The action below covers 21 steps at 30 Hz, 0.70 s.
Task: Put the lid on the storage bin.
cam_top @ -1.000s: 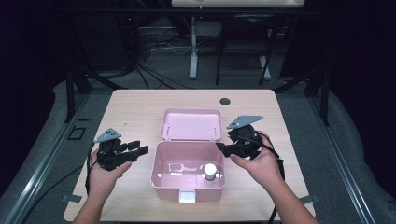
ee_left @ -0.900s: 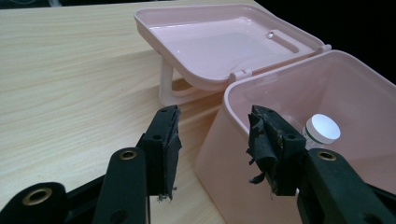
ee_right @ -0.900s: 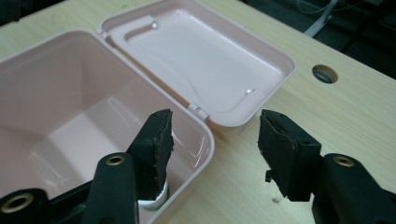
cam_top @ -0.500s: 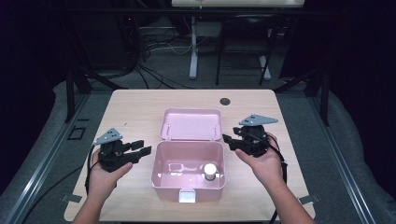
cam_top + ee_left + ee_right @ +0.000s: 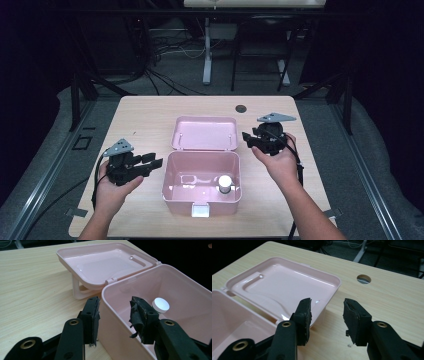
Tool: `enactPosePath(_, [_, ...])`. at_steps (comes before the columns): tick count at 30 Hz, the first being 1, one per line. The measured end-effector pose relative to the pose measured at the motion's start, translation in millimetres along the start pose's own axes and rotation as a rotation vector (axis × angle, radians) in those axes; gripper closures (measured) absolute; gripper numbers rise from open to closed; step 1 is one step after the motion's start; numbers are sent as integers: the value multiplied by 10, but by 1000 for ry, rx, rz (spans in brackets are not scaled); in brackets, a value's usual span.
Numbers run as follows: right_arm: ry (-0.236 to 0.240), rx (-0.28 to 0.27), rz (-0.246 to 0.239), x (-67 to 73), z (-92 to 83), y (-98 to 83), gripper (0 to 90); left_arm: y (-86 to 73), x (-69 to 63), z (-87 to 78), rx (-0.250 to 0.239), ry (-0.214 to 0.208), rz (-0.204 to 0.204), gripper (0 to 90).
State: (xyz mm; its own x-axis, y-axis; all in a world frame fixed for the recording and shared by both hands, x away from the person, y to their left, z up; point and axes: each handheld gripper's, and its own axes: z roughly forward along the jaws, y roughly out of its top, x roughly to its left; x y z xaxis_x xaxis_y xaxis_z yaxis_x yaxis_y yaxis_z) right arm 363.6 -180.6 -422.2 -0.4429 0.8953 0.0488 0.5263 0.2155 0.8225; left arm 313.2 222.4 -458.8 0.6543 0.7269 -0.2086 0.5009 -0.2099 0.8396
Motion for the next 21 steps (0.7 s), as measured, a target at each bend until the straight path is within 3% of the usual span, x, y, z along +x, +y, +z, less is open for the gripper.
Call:
enactPosePath(3, [-16,-1,3,-16,45,42,594,-1,-4,-3,-1,-10,-4,580])
enactPosePath(11, [-6,30,42,7,206,152,639,-7,-10,17,6,-22,-8,579])
enactPosePath(21, [-14,84,52,61,420,293,660,-23,-42,57,29,-40,14,660])
